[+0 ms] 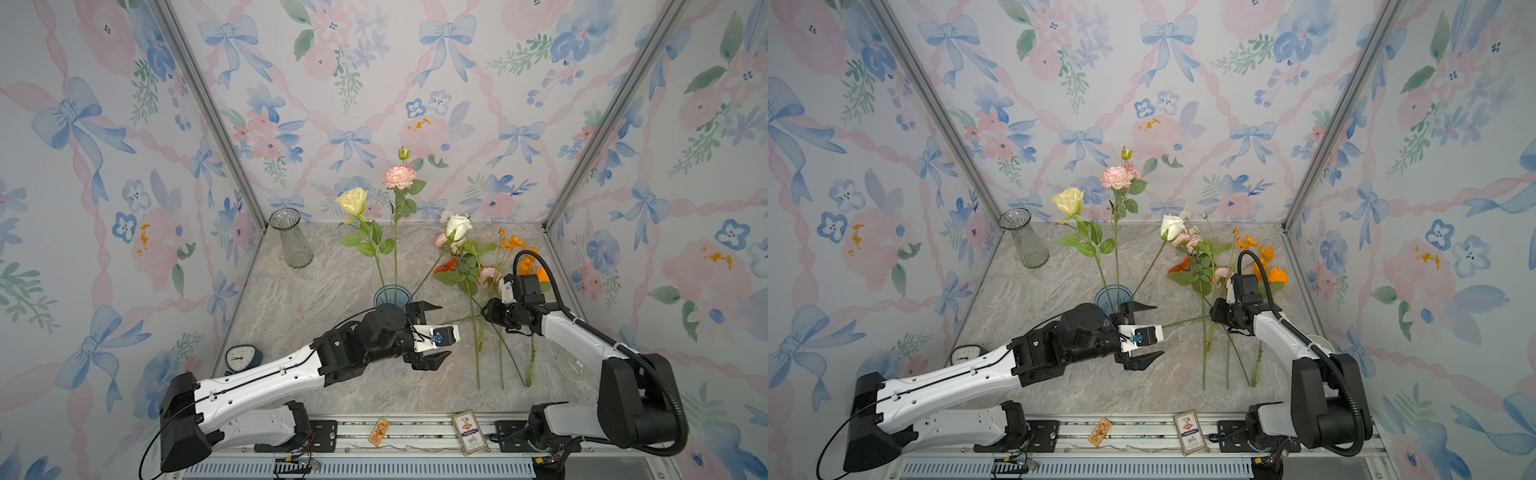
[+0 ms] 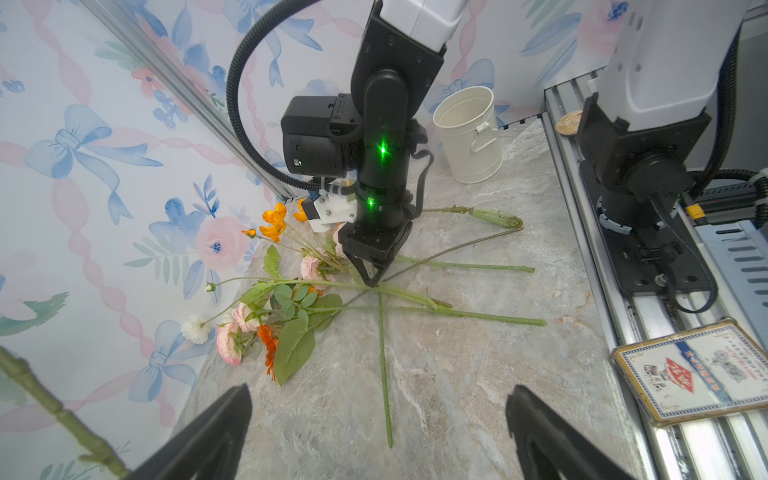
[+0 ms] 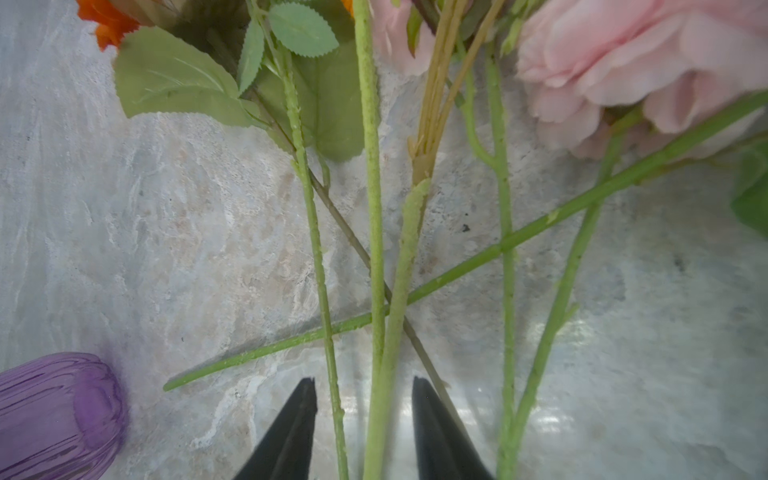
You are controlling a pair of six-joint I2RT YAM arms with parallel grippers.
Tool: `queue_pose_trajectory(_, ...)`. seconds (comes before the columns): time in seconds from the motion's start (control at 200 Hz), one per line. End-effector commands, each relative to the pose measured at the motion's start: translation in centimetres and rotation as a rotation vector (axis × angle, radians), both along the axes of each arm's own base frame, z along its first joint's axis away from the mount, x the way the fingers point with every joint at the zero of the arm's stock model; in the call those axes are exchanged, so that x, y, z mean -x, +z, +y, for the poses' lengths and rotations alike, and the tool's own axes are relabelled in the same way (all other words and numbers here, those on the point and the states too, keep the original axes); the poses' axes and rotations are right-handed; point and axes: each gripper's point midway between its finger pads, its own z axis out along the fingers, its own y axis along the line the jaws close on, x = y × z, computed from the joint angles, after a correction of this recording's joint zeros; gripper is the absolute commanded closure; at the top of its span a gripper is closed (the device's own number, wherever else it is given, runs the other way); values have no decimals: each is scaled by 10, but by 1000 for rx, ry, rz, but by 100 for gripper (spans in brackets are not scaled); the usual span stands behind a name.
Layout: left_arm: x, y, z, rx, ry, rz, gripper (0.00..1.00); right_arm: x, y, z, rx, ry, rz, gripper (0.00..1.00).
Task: Arrange the flowers into the vase
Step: 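Open the right gripper over the pile while the left sets the vase down, then close the right gripper on the orange poppy stems in the pile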
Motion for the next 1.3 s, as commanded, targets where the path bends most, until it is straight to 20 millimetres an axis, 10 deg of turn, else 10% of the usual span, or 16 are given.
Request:
queue_pose_trajectory(0.0, 2, -12, 0, -39, -6, 2, 2, 0, -13, 0, -2, -2, 23, 59)
queue_pose_trajectory(0.815, -1, -19, 1, -67, 11, 1, 2, 1, -34, 15, 3, 47, 96, 88)
queue_pose_trajectory(1.295, -2, -20, 1, -74, 19, -2, 2, 5, 39, -3, 119, 61, -23, 100)
